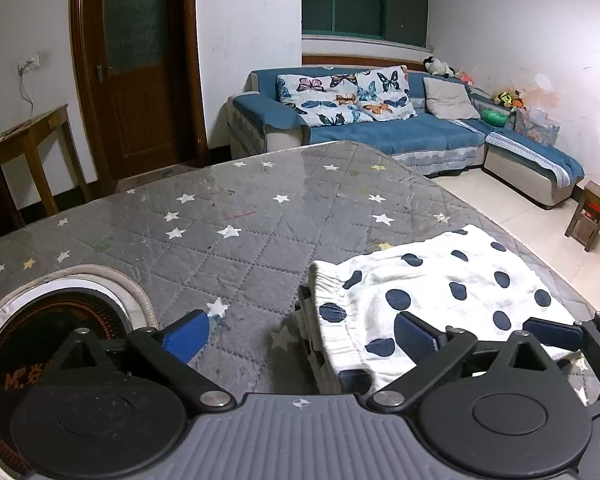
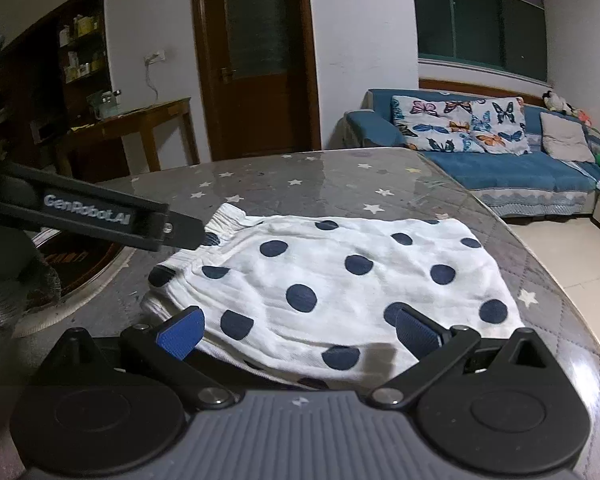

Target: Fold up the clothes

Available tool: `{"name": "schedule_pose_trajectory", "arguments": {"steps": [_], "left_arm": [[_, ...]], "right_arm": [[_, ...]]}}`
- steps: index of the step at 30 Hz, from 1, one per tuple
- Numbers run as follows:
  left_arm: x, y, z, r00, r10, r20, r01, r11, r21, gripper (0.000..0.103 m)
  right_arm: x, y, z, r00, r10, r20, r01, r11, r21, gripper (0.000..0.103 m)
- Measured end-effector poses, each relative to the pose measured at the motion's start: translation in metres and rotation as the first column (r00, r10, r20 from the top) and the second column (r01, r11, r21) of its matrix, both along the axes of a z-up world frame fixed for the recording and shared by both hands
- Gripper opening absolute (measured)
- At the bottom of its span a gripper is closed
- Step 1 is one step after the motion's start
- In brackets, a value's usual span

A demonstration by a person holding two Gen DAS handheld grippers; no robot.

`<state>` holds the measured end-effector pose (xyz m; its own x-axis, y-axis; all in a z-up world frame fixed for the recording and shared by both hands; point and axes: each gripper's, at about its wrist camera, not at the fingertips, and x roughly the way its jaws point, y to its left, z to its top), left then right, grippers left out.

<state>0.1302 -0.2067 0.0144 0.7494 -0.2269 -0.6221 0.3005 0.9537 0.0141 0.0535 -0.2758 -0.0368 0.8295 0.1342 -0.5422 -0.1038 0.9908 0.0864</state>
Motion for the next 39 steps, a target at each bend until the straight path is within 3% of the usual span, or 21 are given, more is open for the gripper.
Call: {"name": "schedule_pose_trajectory", "arguments": {"steps": [14,22,39], "left_arm": [[-0.037,0.003,0.005,0.999,-0.038,0.033,0.038,0.999,0.006,0.103],[-0.062,0.004,0.003,0.999,-0.029,0.043,0.027,0.998,0.048,0.103],[-0.099,0.014,-0.009,0.999,-0.037,0.000,0.037,0.998,0.058,0.103]], "right_arm": [[-0.028,0.001,0.010,0.996,-0.067,0.051,0.069,0.997,-0.031,0.103],[-0.043,0.004,0.011,0.993,-0.103,0.053,0.104,0.994,-0.028,0.103],[-0.074,0.000,-0.002,0.984,-0.174,0.036,0.175,0.985,-0.013,0.103]]}}
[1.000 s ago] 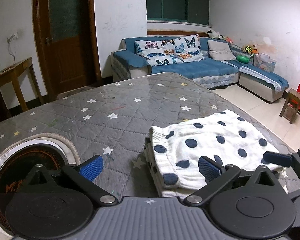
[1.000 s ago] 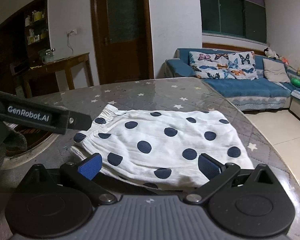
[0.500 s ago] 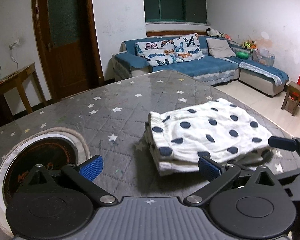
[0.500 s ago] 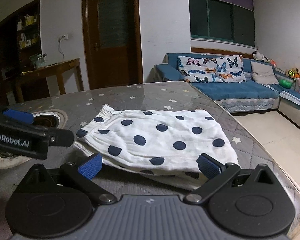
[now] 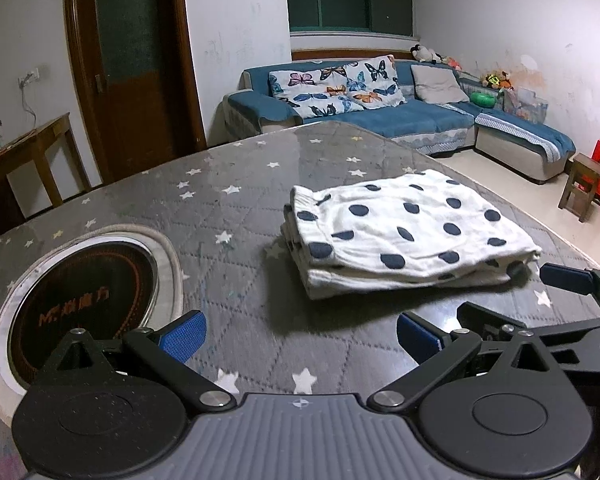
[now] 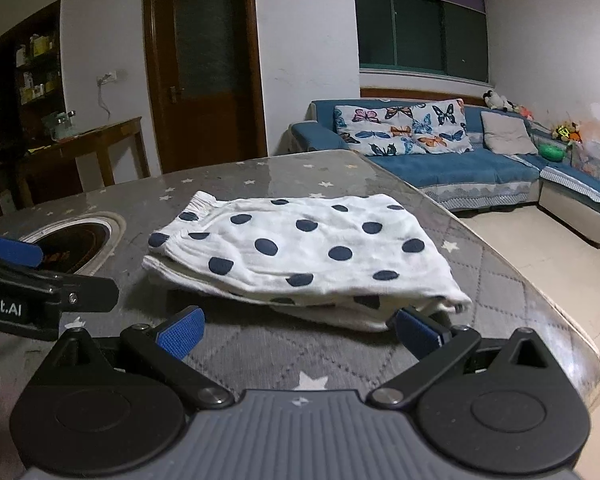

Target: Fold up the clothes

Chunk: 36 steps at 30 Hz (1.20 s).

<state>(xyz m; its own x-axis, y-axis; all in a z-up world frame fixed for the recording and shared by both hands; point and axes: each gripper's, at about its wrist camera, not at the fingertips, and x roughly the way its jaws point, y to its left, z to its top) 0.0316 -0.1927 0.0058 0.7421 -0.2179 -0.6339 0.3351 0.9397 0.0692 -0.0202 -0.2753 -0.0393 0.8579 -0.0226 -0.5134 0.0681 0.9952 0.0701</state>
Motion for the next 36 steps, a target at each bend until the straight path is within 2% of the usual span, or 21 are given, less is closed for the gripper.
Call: {"name": "schedule_pose_trajectory", "arguments": {"steps": [36], "left_arm": [[-0.051,0.004,0.003,0.999,-0.022,0.038,0.022,1.000,0.003,0.103]], "right_arm": [[-0.042,0.001,0.006,0.998,-0.032,0.054,0.030,0.999,0.031,0.103]]}}
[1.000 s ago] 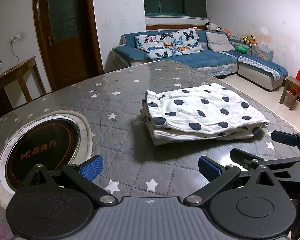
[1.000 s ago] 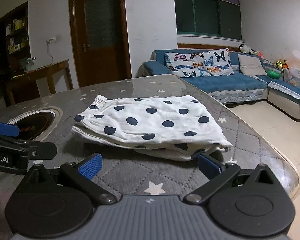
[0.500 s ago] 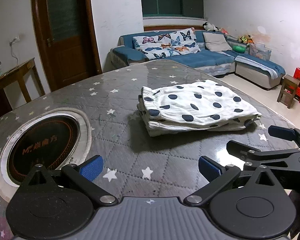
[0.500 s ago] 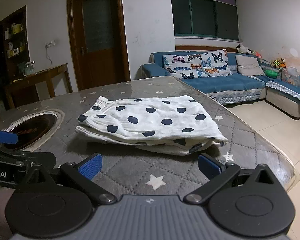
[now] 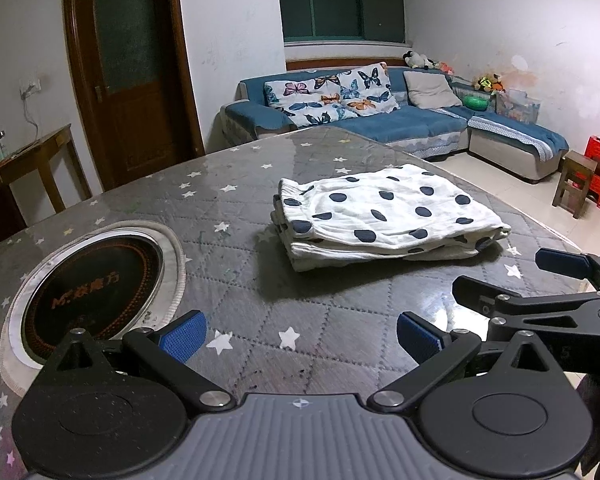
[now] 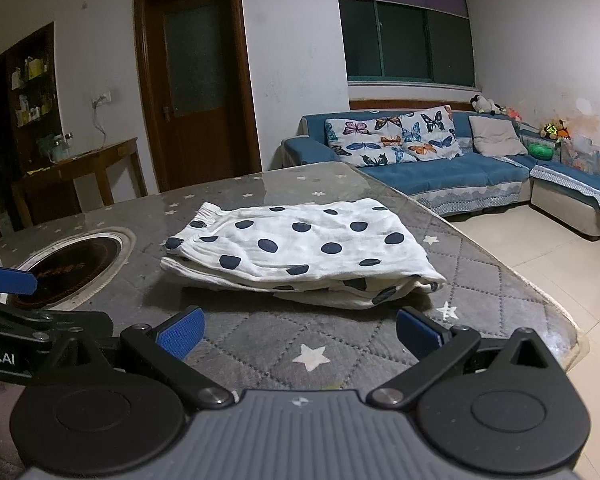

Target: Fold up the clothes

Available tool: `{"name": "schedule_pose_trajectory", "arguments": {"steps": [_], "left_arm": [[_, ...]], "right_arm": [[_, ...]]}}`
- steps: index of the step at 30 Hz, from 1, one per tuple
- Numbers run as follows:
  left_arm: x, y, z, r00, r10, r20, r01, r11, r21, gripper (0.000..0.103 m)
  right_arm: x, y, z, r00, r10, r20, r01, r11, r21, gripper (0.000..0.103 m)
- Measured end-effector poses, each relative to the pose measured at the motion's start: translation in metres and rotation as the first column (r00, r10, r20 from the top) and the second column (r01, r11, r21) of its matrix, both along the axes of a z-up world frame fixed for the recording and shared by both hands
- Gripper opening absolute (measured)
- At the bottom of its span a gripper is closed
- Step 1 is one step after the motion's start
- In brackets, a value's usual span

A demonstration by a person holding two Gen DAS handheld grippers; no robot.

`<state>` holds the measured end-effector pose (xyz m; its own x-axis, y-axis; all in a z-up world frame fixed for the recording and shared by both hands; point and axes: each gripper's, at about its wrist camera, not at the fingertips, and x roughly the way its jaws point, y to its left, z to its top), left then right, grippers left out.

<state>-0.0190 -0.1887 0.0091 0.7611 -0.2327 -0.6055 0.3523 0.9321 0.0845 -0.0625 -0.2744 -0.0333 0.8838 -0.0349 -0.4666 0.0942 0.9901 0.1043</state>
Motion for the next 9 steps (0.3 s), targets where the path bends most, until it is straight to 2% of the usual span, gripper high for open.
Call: {"name": "schedule_pose_trajectory", "arguments": {"steps": [9], "left_arm": [[-0.0076,0.0017,0.0033,1.000,0.000,0.011,0.000,1.000,-0.006,0.103]], "right_arm": [[-0.0076,-0.0003,0.0049,1.000,-0.006,0.017,0.006,1.000,-0.002,0.103]]}}
